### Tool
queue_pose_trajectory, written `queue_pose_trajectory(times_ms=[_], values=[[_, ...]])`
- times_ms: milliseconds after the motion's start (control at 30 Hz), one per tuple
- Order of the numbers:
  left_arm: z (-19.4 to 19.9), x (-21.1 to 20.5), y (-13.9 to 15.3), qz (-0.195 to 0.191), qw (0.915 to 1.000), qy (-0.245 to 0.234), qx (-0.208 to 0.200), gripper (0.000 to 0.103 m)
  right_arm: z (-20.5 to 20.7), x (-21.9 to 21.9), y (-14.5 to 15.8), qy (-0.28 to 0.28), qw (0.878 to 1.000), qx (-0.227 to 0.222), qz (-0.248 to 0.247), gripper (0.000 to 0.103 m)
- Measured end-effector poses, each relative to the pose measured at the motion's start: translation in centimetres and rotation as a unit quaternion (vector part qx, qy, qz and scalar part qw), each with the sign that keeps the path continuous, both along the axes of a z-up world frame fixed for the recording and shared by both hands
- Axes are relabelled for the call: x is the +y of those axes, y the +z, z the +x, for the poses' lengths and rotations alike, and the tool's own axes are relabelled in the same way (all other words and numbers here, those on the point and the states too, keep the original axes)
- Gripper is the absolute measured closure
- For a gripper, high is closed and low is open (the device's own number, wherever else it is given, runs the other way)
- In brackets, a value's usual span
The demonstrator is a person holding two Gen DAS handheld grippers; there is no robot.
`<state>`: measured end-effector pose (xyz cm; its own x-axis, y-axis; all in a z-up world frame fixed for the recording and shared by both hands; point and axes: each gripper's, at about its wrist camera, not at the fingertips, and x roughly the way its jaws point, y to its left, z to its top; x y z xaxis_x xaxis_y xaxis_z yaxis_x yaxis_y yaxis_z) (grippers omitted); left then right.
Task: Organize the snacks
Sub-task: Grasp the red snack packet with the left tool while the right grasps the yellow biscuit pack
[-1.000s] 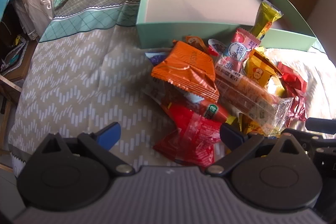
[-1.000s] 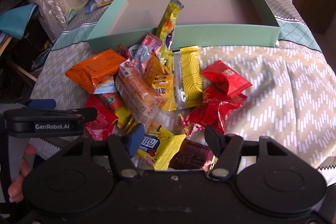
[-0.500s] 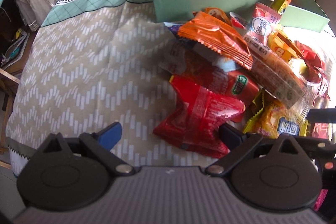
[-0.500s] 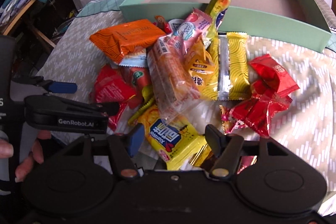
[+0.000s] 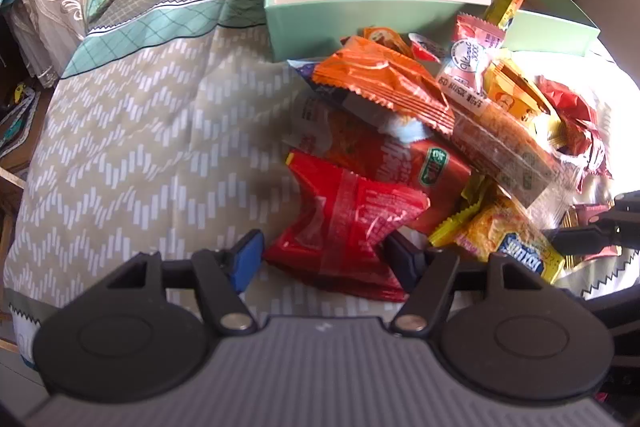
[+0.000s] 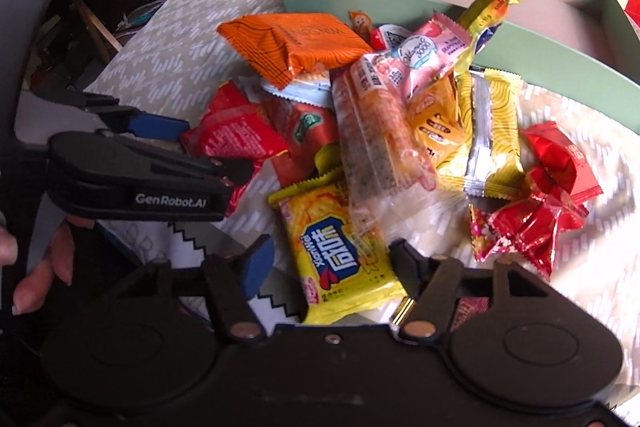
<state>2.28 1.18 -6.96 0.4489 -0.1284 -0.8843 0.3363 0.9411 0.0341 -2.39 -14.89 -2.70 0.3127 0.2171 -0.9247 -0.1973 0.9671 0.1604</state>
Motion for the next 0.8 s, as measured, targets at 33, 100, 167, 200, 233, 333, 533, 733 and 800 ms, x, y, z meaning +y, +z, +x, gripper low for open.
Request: queue_pose_trajectory(times_ms=[33, 100, 167, 200, 233, 333, 533, 733, 800], values=[[-0.1, 0.2, 0.0, -0.002, 1.0000, 0.001, 0.002, 0.039, -0.2, -0.1, 0.1, -0.001, 1.000, 0.000, 0.002, 0.056], [-0.4, 0.9, 0.1, -0.005, 1.0000, 0.005, 0.006, 0.039, -0.4, -0.3, 0.2, -0.002, 1.000, 0.008, 0.007, 0.057], [-0.5, 1.6, 0.0, -0.008, 0.9999, 0.009, 0.009, 0.037, -1.1, -0.2, 0.1, 0.008, 1.000, 0.008, 0.001, 0.056], [-0.5, 1.7, 0.0, -0.010, 0.9998, 0.011, 0.011, 0.035, -1.2, 0.0, 0.1, 0.012, 1.000, 0.004, -0.006, 0.056], [-0.3, 1.6, -0.1, -0.010, 0.9998, 0.013, 0.012, 0.034, -1.1, 0.4, 0.0, 0.017, 1.000, 0.002, -0.010, 0.054], [0.0, 1.1, -0.3, -0.005, 0.9999, 0.013, 0.004, 0.032, -0.9, 1.3, -0.2, 0.025, 0.999, -0.012, -0.029, 0.052], [-1.0, 0.9, 0.5, 0.004, 0.9996, 0.011, -0.024, 0.042, -1.4, 0.6, 0.1, 0.006, 1.000, 0.001, -0.009, 0.056], [-2.1, 2.2, 2.1, -0.015, 0.9993, 0.022, -0.027, 0.042, -2.3, -0.7, 1.6, -0.007, 0.999, 0.004, 0.038, 0.056], [-2.5, 2.5, 2.8, -0.018, 0.9989, 0.025, -0.035, 0.042, -2.7, -0.7, 2.5, -0.004, 0.999, -0.005, 0.051, 0.056]])
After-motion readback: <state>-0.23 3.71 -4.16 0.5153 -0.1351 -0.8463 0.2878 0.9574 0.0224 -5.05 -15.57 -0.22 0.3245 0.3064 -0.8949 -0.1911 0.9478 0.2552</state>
